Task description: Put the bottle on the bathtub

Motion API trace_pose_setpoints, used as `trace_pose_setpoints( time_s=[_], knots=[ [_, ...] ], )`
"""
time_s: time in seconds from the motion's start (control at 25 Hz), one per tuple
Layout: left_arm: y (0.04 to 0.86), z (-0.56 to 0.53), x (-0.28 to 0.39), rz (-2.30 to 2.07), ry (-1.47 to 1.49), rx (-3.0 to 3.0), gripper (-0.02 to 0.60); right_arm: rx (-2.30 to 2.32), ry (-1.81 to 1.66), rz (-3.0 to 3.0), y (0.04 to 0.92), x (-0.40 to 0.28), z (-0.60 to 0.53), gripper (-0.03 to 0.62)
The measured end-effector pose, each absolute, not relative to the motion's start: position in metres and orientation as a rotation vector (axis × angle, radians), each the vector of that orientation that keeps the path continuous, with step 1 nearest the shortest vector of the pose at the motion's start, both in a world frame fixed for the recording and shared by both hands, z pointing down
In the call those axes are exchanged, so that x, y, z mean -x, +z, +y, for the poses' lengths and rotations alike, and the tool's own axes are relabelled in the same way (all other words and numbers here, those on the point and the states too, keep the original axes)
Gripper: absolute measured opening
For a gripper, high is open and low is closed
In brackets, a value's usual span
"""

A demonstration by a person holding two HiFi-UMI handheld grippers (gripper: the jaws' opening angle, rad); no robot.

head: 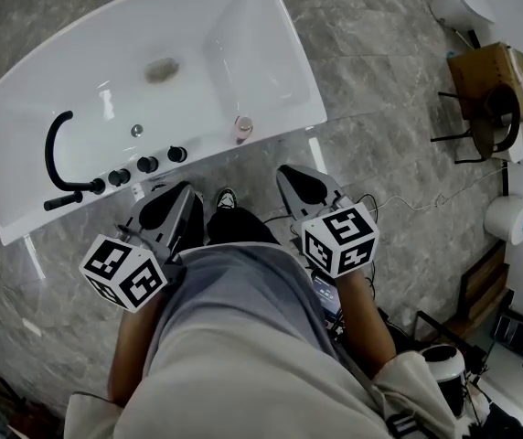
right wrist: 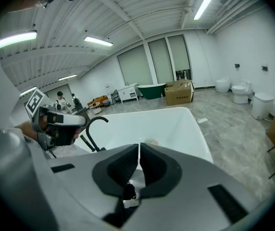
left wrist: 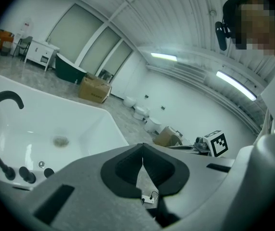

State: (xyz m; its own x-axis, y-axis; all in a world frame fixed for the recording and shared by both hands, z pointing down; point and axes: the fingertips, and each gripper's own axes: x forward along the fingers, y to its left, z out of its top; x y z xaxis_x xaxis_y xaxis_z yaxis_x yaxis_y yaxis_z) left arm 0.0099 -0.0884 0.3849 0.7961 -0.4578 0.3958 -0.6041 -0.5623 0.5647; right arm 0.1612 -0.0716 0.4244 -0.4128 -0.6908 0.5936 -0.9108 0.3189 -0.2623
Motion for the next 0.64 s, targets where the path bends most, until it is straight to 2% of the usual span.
trace_pose_setpoints(
  time_s=[0.64],
  knots=[
    [0.389, -0.103, -0.028, -0.767, 0.320, -2.256, 0.008, -1.409, 0.793, -2.236, 0.407, -0.171, -0.071, 0.017]
  ],
)
